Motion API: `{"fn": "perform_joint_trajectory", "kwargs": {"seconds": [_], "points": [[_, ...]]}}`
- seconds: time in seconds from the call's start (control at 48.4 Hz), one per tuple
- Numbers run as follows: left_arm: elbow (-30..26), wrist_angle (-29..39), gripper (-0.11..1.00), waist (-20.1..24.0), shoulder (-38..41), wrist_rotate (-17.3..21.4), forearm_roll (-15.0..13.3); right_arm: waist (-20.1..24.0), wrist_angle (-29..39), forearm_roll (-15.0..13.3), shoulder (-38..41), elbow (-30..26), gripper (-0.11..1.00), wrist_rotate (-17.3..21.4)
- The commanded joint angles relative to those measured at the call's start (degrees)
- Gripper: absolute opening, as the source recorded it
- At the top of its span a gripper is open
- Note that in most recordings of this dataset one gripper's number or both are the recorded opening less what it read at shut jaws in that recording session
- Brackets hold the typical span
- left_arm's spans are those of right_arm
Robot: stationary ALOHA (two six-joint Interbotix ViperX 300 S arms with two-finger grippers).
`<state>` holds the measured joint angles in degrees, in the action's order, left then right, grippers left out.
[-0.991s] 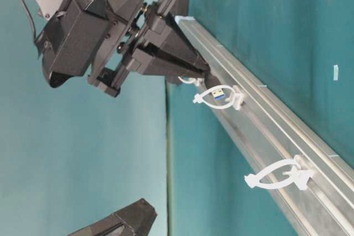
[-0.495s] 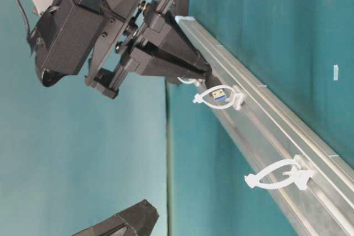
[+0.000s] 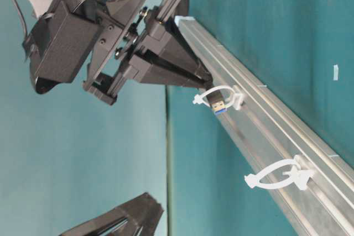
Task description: Pass the USB cable through three rings with both arms.
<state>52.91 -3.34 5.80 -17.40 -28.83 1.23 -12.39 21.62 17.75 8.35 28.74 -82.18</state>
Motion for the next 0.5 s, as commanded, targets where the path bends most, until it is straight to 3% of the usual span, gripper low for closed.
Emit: {"fn": "perform_joint_trajectory", "kwargs": {"seconds": [0.0, 0.475], "points": [[-1.6, -0.8, 0.9, -0.2, 0.4, 0.0, 0.3, 0.8, -0.3, 0.4, 0.1, -0.8, 0.1, 0.1], [-5.4, -3.3, 0.9, -1.6, 7.1, 0.1, 0.1, 1.6, -1.2, 0.9, 0.2, -0.5, 0.1, 0.2]]}}
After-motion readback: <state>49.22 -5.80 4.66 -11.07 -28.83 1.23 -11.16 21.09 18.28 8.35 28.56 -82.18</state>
